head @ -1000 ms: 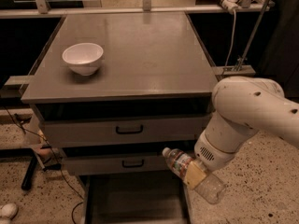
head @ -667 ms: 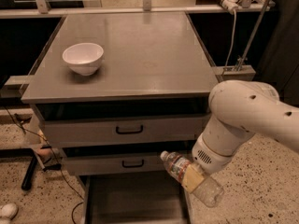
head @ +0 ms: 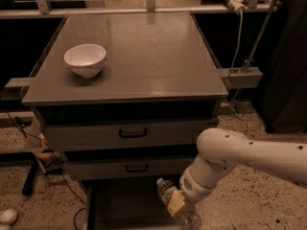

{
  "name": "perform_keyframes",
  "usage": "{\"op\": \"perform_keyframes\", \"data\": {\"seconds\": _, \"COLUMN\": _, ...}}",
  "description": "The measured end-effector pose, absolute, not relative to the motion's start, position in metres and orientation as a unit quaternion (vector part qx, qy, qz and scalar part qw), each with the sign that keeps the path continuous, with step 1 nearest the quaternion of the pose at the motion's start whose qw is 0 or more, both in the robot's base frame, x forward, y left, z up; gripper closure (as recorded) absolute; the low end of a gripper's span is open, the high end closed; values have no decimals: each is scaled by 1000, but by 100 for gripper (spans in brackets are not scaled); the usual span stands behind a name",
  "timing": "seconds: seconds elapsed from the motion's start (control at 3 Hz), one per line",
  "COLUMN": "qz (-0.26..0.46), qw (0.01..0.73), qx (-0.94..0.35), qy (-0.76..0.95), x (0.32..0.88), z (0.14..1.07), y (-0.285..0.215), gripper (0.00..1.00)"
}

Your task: Place blue plastic bottle into bottom drawer

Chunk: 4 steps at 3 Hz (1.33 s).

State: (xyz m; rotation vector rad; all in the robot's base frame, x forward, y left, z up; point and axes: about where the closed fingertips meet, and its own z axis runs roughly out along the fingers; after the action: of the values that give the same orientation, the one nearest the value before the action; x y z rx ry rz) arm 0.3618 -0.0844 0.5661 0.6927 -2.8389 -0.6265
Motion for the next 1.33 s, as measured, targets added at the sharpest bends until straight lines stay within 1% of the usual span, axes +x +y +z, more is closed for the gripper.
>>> {"op": "perform_keyframes", "data": {"seconds": 0.33, "qz": -237, "qw": 68, "qx": 186, "qy": -951, "x": 378, "z": 517, "y": -66, "gripper": 100}}
{"op": "perform_keyframes", "data": {"seconds": 0.67, "qz": -245, "qw": 66, "qx": 178, "qy": -951, "x": 379, "z": 504, "y": -62, "gripper": 100}}
{"op": "perform_keyframes", "data": {"seconds": 1.0, "qz": -260, "qw": 68, "qx": 168, "qy": -948, "x": 375, "z": 487, "y": -53, "gripper": 100}}
{"op": "perform_keyframes", "data": {"seconds": 1.33, "qz": -268, "qw": 80, "qx": 121, "qy": -953, "x": 354, "z": 443, "y": -40, "gripper": 100}}
